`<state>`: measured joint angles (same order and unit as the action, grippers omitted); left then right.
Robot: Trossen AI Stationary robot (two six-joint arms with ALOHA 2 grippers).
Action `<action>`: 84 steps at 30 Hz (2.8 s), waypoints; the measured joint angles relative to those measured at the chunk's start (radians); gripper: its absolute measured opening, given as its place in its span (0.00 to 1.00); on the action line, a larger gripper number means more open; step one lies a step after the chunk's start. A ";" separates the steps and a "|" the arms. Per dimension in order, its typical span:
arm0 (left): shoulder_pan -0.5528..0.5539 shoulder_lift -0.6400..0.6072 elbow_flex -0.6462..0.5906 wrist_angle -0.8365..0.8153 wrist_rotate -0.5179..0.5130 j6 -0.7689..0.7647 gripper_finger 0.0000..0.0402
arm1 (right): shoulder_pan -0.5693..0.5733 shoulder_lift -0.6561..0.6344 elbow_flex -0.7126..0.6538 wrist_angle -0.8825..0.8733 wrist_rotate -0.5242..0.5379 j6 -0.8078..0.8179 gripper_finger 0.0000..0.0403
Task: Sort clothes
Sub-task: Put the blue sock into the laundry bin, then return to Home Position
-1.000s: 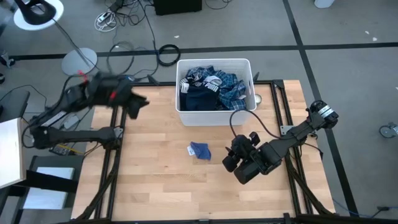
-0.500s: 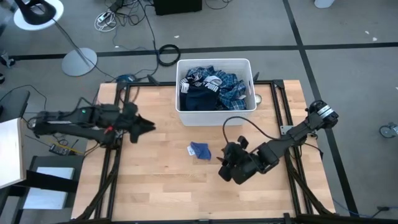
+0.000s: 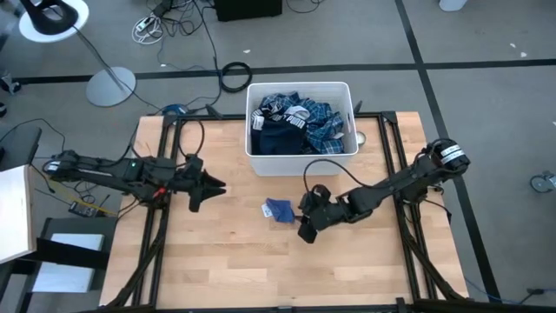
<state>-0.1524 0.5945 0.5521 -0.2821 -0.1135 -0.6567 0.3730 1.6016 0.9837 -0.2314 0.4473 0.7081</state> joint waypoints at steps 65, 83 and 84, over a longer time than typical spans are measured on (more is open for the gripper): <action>0.002 0.000 -0.001 0.025 -0.097 0.497 0.38 | -0.790 0.336 0.584 -0.586 -0.391 0.093 0.34; 0.003 -0.283 -0.315 0.224 -0.212 0.533 0.38 | -0.733 -0.053 0.701 -0.573 -0.569 -0.030 0.43; 0.003 -0.304 -0.329 0.225 -0.215 0.544 0.38 | -0.712 -0.078 0.701 -0.578 -0.557 -0.043 0.43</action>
<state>-0.1493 0.2908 0.2233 -0.0571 -0.3287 -0.1129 -0.3388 1.5240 1.6849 -0.8093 -0.1094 0.6656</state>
